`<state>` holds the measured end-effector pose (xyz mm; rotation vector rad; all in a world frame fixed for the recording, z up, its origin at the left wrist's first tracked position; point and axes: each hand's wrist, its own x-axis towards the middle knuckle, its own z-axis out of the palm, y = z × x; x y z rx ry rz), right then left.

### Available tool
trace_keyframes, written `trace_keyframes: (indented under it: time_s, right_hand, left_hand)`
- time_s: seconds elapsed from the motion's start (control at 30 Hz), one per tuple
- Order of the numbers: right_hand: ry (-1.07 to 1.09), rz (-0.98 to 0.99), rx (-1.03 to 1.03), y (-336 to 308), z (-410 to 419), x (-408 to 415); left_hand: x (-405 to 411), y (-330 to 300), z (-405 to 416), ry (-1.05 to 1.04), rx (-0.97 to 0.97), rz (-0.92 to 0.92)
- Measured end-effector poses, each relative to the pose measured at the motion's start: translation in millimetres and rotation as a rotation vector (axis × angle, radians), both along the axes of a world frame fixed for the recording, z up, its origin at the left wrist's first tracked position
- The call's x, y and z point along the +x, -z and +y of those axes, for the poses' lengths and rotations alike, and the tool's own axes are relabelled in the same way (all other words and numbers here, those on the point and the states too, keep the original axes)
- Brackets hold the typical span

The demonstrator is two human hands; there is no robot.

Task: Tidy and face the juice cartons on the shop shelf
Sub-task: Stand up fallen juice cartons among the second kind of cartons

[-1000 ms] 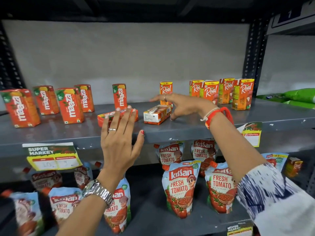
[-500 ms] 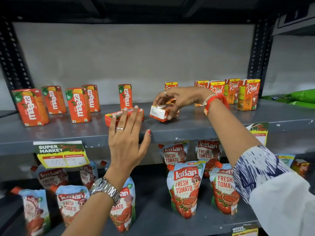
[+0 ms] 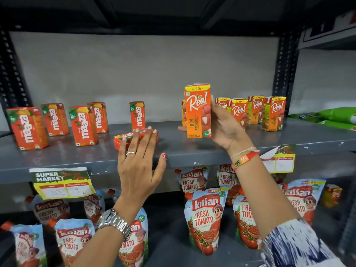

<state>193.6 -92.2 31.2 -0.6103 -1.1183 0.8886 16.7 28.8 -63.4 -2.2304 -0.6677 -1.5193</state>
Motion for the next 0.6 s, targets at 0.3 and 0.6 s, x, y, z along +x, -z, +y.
trace_keyframes:
  time_s: [0.3,0.6]
  right_hand:
    - [-0.083,0.097,0.094,2,1,-6]
    - [0.282,0.037,-0.102,-7,12,27]
  left_hand:
    - [1,1,1,0.001,0.004,-0.004]
    - [0,0,1,-0.008,-0.007,0.015]
